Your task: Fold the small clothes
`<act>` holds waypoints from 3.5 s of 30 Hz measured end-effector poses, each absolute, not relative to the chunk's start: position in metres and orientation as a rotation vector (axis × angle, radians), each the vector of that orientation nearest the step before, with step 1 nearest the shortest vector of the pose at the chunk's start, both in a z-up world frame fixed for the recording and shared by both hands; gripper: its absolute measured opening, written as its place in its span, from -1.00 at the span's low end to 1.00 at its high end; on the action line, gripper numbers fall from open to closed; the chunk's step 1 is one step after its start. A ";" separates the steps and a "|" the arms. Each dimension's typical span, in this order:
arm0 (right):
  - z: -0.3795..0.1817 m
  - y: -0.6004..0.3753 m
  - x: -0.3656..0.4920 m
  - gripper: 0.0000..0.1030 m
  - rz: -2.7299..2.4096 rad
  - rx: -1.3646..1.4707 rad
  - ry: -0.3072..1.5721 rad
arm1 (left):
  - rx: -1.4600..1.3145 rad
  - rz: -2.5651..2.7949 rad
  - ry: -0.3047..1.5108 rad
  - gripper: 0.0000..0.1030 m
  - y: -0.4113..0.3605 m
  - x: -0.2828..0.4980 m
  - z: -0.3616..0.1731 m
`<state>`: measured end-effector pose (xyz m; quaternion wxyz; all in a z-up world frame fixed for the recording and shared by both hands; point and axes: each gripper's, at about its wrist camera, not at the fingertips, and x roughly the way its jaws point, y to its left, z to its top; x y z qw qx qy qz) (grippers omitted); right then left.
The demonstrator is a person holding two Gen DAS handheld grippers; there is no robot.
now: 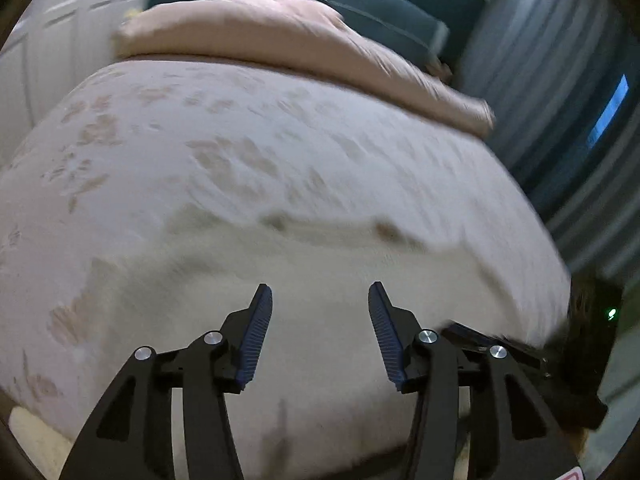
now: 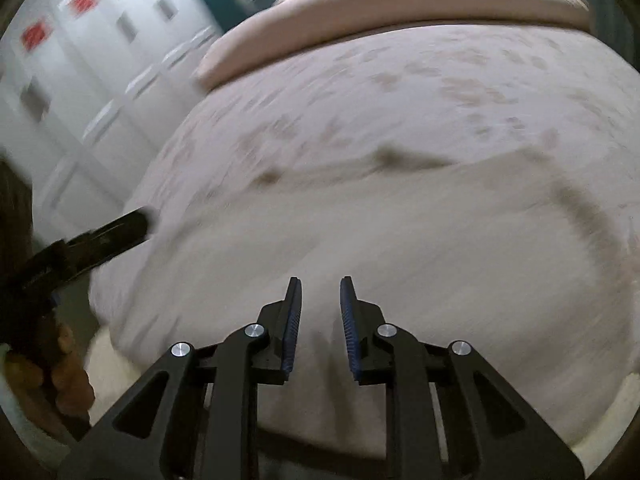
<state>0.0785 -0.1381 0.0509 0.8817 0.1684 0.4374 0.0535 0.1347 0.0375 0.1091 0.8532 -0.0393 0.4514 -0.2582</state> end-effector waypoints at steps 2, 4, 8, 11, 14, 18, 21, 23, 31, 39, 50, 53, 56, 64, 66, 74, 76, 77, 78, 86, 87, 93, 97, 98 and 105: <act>0.051 -0.134 0.072 -0.61 0.111 0.363 0.914 | -0.052 -0.539 0.971 -0.06 0.030 0.121 0.102; 0.058 -0.155 0.066 -0.47 0.068 0.397 0.888 | -0.090 -0.539 0.985 -0.06 0.039 0.119 0.100; 0.071 -0.219 0.065 0.00 -0.084 0.405 0.838 | -0.231 -0.450 0.982 0.22 0.085 0.152 0.101; 0.075 -0.272 0.078 0.23 -0.223 0.382 0.814 | -0.318 -0.374 0.980 0.23 0.115 0.196 0.095; 0.067 -0.308 0.096 0.26 -0.304 0.377 0.827 | -0.396 -0.315 1.009 0.24 0.136 0.236 0.080; 0.035 -0.329 0.135 0.28 -0.266 0.424 0.914 | -0.395 -0.353 1.093 0.25 0.129 0.275 0.052; 0.016 -0.326 0.153 0.25 -0.257 0.423 0.960 | -0.360 -0.335 1.156 0.25 0.121 0.290 0.026; 0.011 -0.319 0.162 -0.27 -0.235 0.385 0.964 | -0.359 -0.371 1.137 -0.15 0.118 0.292 0.023; 0.084 -0.304 0.108 -0.83 -0.112 0.409 0.714 | -0.334 -0.492 0.943 -0.83 0.121 0.252 0.088; 0.160 -0.266 -0.037 -0.84 0.304 0.271 0.728 | -0.320 -0.672 0.881 -0.84 0.174 0.095 0.178; 0.196 -0.263 -0.103 -0.84 0.386 0.330 0.641 | -0.438 -0.583 0.847 -0.84 0.215 0.033 0.196; 0.185 -0.285 -0.064 -0.84 0.259 0.357 0.592 | -0.392 -0.584 0.826 -0.84 0.201 0.073 0.198; 0.157 -0.313 -0.006 -0.84 0.136 0.411 0.586 | -0.333 -0.556 0.821 -0.83 0.182 0.133 0.187; 0.017 -0.337 0.118 -0.82 -0.134 0.550 0.871 | -0.225 -0.379 1.011 -0.83 0.122 0.255 0.059; 0.008 -0.333 0.125 -0.75 -0.180 0.533 0.902 | -0.202 -0.333 1.042 -0.81 0.115 0.260 0.036; 0.070 -0.305 0.089 -0.50 -0.340 0.385 0.745 | -0.224 -0.158 0.961 -0.05 0.146 0.225 0.068; 0.083 -0.276 0.080 -0.51 -0.242 0.385 0.733 | -0.234 -0.207 0.917 -0.06 0.143 0.198 0.091; 0.085 -0.252 0.074 -0.51 -0.162 0.389 0.745 | -0.223 -0.259 0.906 -0.06 0.133 0.185 0.100; 0.085 -0.232 0.071 -0.51 -0.097 0.384 0.764 | -0.201 -0.327 0.905 -0.06 0.118 0.170 0.106; 0.068 -0.205 0.077 -0.22 -0.070 0.349 0.823 | -0.087 -0.490 0.960 -0.01 0.065 0.147 0.096; 0.071 -0.216 0.079 -0.03 -0.098 0.343 0.814 | -0.106 -0.462 0.960 0.02 0.074 0.160 0.096; 0.059 -0.289 0.119 0.32 -0.273 0.291 0.849 | -0.238 -0.296 1.031 0.18 0.125 0.243 0.066; 0.024 -0.314 0.138 0.08 -0.241 0.428 0.939 | -0.294 -0.393 1.134 0.18 0.125 0.264 0.038; 0.016 -0.314 0.142 -0.14 -0.203 0.449 0.961 | -0.290 -0.412 1.130 0.06 0.122 0.264 0.038; 0.075 -0.310 0.131 -0.83 -0.143 0.513 0.739 | -0.287 -0.428 0.964 -0.83 0.127 0.265 0.075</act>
